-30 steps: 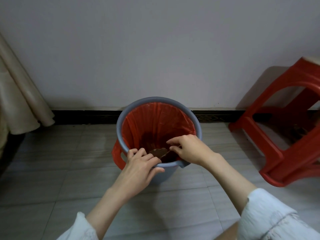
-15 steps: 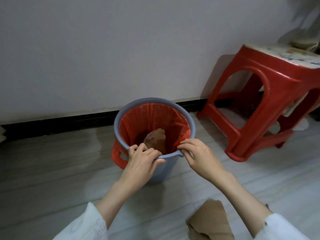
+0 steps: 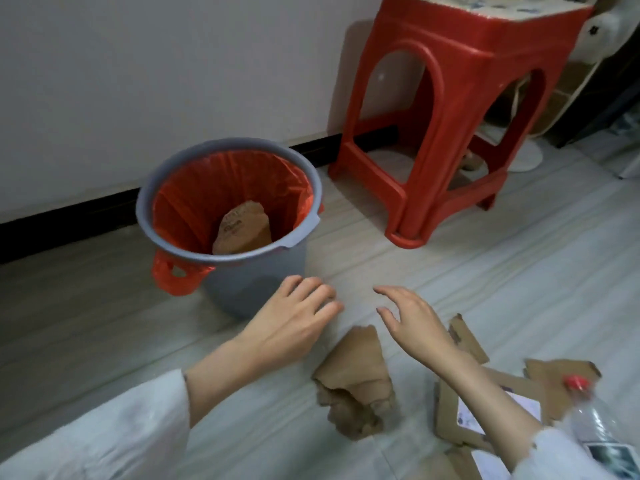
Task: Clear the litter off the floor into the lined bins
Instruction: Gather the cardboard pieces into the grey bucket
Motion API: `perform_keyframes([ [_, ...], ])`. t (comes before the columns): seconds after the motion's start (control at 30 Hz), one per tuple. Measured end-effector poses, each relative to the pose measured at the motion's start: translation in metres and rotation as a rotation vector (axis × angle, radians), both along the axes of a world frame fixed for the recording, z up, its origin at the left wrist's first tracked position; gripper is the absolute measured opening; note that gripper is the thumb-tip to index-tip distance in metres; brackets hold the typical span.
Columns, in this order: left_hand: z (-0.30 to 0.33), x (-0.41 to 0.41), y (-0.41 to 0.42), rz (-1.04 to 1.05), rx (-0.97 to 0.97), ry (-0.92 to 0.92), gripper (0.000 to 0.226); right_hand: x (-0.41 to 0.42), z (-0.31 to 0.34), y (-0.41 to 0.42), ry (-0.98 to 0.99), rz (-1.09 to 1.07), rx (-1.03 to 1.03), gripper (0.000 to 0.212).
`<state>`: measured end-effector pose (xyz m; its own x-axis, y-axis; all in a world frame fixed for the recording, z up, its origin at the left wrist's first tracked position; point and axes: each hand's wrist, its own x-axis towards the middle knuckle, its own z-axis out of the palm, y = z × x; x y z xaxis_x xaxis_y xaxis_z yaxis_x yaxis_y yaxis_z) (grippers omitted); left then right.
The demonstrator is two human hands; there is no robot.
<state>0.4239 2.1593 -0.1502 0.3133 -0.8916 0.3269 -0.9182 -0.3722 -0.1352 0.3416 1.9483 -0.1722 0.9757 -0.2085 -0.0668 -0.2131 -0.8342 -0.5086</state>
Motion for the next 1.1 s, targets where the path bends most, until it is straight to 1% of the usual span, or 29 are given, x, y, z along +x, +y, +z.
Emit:
perform_keyframes([
  [0.07,-0.018,-0.012,-0.017,0.024,0.207,0.214,0.031,-0.015,-0.019,-0.015,0.129,-0.068,0.023,0.042],
  [0.1,-0.032,-0.017,-0.024,0.091,0.297,0.345,0.032,-0.022,-0.028,-0.022,0.180,-0.102,0.021,0.043],
  [0.17,-0.062,-0.026,-0.036,0.307,0.440,0.666,0.044,-0.035,-0.045,-0.037,0.291,-0.157,-0.020,0.045],
  [0.2,-0.076,-0.032,-0.041,0.410,0.442,0.814,0.054,-0.043,-0.054,-0.045,0.346,-0.181,-0.059,0.047],
  [0.23,-0.090,-0.036,-0.042,0.497,0.403,0.931,0.064,-0.049,-0.060,-0.052,0.385,-0.197,-0.111,0.048],
  [0.3,-0.110,-0.043,-0.047,0.611,0.338,1.078,0.082,-0.062,-0.071,-0.064,0.440,-0.215,-0.231,0.050],
  [0.37,-0.122,-0.046,-0.052,0.667,0.335,1.135,0.093,-0.071,-0.082,-0.072,0.514,-0.225,-0.294,0.062],
  [0.43,-0.130,-0.048,-0.057,0.699,0.352,1.149,0.100,-0.077,-0.090,-0.075,0.605,-0.215,-0.299,0.078],
  [0.5,-0.138,-0.051,-0.062,0.711,0.374,1.142,0.105,-0.080,-0.099,-0.075,0.649,-0.212,-0.322,0.083],
  [0.6,-0.144,-0.052,-0.065,0.776,0.390,1.120,0.105,-0.077,-0.103,-0.074,0.624,-0.229,-0.406,0.077],
  [0.67,-0.146,-0.049,-0.067,0.830,0.398,1.157,0.104,-0.072,-0.100,-0.073,0.601,-0.209,-0.441,0.075],
  [0.73,-0.147,-0.045,-0.068,0.848,0.295,1.303,0.096,-0.068,-0.096,-0.072,0.555,-0.181,-0.445,0.070],
  [0.83,-0.138,-0.041,-0.068,0.805,0.104,1.567,0.075,-0.063,-0.088,-0.070,0.481,-0.137,-0.385,0.053],
  [0.9,-0.127,-0.039,-0.066,0.774,0.037,1.648,0.064,-0.061,-0.081,-0.069,0.455,-0.096,-0.335,0.046],
  [0.93,-0.120,-0.037,-0.065,0.760,0.012,1.645,0.059,-0.059,-0.077,-0.067,0.439,-0.081,-0.321,0.040],
  [1.0,-0.106,-0.032,-0.062,0.744,-0.028,1.573,0.054,-0.056,-0.069,-0.064,0.394,-0.092,-0.306,0.024],
  [1.03,-0.099,-0.030,-0.060,0.739,-0.047,1.511,0.052,-0.056,-0.065,-0.061,0.371,-0.123,-0.284,0.018],
  [1.1,-0.079,-0.026,-0.055,0.710,-0.053,1.319,0.048,-0.054,-0.054,-0.055,0.317,-0.188,-0.227,0.014],
])
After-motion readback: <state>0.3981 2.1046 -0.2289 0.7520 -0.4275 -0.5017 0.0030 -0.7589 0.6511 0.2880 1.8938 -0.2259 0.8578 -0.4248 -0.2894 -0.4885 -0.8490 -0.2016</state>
